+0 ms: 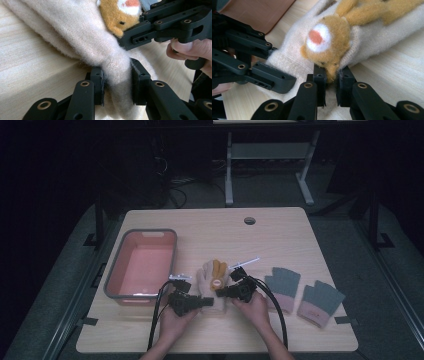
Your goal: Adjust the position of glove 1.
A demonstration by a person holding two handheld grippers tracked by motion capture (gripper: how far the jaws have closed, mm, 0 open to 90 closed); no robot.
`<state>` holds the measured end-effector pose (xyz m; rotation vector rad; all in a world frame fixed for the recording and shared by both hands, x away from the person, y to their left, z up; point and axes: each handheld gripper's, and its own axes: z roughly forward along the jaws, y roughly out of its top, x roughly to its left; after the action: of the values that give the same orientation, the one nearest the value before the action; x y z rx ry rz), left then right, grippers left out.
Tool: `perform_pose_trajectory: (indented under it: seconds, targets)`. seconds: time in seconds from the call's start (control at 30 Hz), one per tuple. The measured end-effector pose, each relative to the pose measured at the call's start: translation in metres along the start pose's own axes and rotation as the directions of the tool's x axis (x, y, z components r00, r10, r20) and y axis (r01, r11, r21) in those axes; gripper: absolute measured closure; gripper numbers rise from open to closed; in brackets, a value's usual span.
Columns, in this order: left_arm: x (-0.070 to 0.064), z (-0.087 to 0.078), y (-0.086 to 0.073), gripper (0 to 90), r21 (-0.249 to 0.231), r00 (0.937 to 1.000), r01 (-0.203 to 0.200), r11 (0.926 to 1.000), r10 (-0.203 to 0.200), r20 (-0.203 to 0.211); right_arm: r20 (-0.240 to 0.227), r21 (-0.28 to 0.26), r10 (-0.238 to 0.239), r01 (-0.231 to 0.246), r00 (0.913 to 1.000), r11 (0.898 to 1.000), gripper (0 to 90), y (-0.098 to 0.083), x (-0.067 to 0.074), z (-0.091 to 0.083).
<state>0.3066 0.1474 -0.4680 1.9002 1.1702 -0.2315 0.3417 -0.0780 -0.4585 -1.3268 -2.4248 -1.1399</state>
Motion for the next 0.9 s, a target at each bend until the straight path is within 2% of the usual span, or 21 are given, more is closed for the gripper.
perform_pose_trajectory:
  seconds: [0.4, 0.53, 0.9]
  targets:
    - [-0.005, -0.006, 0.003, 68.6, -0.035, 0.9997, 0.006, 0.9994, -0.005, 0.024, -0.029, -0.029, 0.017, -0.018, 0.9994, 0.999, 81.7, 0.001, 0.002, -0.009]
    - [-0.008, -0.01, 0.007, 68.5, -0.04, 0.9994, -0.013, 0.9991, 0.014, 0.033, -0.031, -0.046, 0.016, -0.018, 0.9994, 0.999, 81.7, 0.002, 0.005, -0.016]
    - [-0.016, -0.021, 0.016, 68.4, -0.065, 0.9981, -0.032, 0.9974, 0.036, 0.05, -0.04, -0.081, 0.004, -0.007, 0.9992, 0.997, 81.7, 0.009, 0.012, -0.033]
